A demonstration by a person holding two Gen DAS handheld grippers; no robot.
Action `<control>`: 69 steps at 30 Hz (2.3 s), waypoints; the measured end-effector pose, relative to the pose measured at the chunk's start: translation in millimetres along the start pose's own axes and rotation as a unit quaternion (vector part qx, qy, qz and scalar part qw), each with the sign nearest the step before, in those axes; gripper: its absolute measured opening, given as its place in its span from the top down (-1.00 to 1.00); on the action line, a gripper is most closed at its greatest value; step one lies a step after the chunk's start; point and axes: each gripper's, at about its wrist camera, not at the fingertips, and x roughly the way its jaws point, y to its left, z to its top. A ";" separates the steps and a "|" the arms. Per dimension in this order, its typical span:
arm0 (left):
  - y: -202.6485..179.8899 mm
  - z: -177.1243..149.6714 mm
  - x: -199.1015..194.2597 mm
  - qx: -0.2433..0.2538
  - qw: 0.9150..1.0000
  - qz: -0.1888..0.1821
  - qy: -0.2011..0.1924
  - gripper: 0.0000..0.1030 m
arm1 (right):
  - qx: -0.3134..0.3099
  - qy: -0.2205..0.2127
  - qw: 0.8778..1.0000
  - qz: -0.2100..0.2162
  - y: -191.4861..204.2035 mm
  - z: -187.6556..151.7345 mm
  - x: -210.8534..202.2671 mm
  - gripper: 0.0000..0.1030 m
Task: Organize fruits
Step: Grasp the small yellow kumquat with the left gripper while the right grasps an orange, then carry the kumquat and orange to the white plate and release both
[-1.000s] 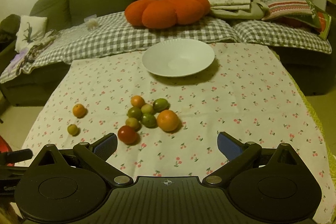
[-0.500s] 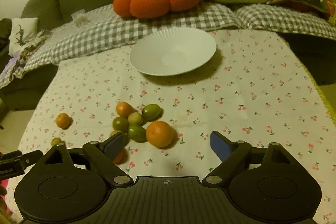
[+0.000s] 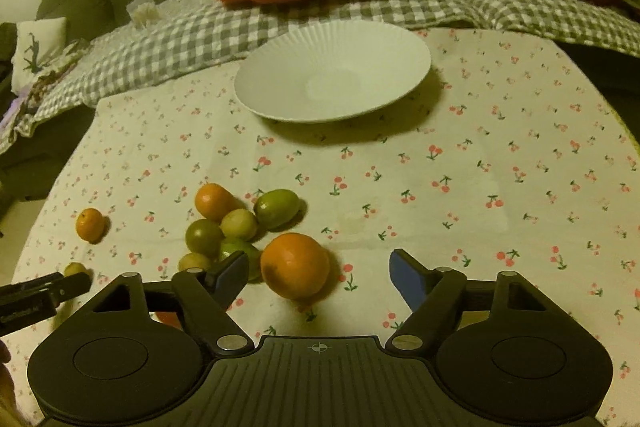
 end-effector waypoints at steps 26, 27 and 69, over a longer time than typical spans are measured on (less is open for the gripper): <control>-8.9 6.7 -11.4 0.008 1.000 -0.011 -0.024 0.55 | 0.035 -0.008 0.998 0.047 -0.9 6.9 0.8 0.25; -10.6 8.1 -13.7 0.009 1.000 -0.014 -0.027 0.55 | 0.033 -0.013 0.998 0.047 -0.4 8.2 -2.5 0.25; -174.5 124.3 94.1 0.139 0.980 -0.127 -0.067 0.54 | 0.046 -0.065 0.997 0.018 -56.0 129.6 46.6 0.25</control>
